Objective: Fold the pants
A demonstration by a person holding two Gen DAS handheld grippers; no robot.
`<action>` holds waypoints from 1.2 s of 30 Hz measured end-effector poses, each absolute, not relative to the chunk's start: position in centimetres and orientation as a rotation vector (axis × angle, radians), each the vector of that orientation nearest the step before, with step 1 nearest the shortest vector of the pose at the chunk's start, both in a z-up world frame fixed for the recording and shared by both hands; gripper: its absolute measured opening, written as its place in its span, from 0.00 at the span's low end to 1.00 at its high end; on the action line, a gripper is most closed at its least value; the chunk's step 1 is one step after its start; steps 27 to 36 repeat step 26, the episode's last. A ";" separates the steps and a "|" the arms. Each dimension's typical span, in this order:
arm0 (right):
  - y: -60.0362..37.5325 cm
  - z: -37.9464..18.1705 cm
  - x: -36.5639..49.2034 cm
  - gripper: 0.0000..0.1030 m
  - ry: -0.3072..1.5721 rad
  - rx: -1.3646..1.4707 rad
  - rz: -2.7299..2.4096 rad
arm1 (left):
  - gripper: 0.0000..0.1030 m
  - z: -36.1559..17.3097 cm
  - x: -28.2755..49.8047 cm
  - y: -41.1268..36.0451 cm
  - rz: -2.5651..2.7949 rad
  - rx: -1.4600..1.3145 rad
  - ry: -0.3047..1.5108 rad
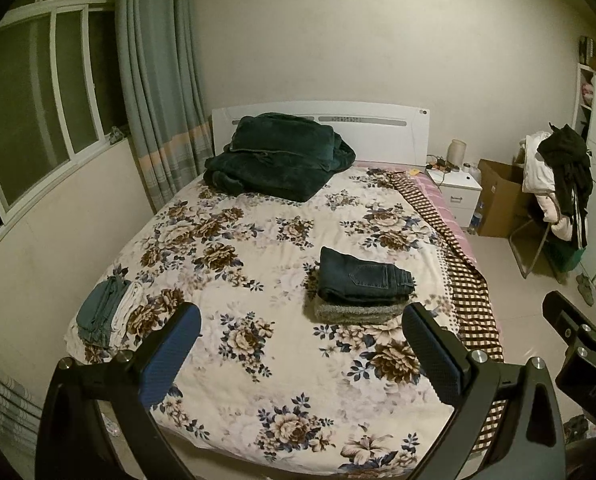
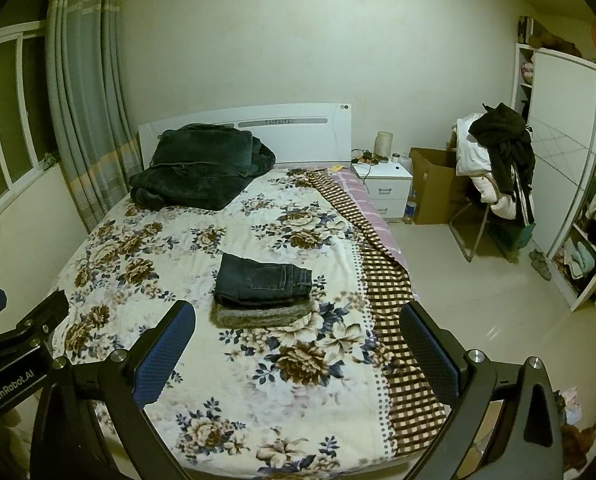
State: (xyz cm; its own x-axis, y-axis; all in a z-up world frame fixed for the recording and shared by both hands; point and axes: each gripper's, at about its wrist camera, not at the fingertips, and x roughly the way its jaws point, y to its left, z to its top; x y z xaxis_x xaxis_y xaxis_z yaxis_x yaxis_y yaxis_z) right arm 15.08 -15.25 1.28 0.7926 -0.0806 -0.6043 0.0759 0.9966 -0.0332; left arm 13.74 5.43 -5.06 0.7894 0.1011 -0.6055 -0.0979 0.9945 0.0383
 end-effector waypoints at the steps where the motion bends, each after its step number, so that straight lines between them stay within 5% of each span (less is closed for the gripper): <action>1: -15.2 1.3 15.1 1.00 0.650 -0.008 -0.084 | 1.00 -5.1 13.7 5.5 0.107 0.004 0.654; 36: -12.7 0.9 15.1 1.00 0.664 -0.003 -0.081 | 1.00 -4.5 13.6 5.7 0.125 -0.012 0.651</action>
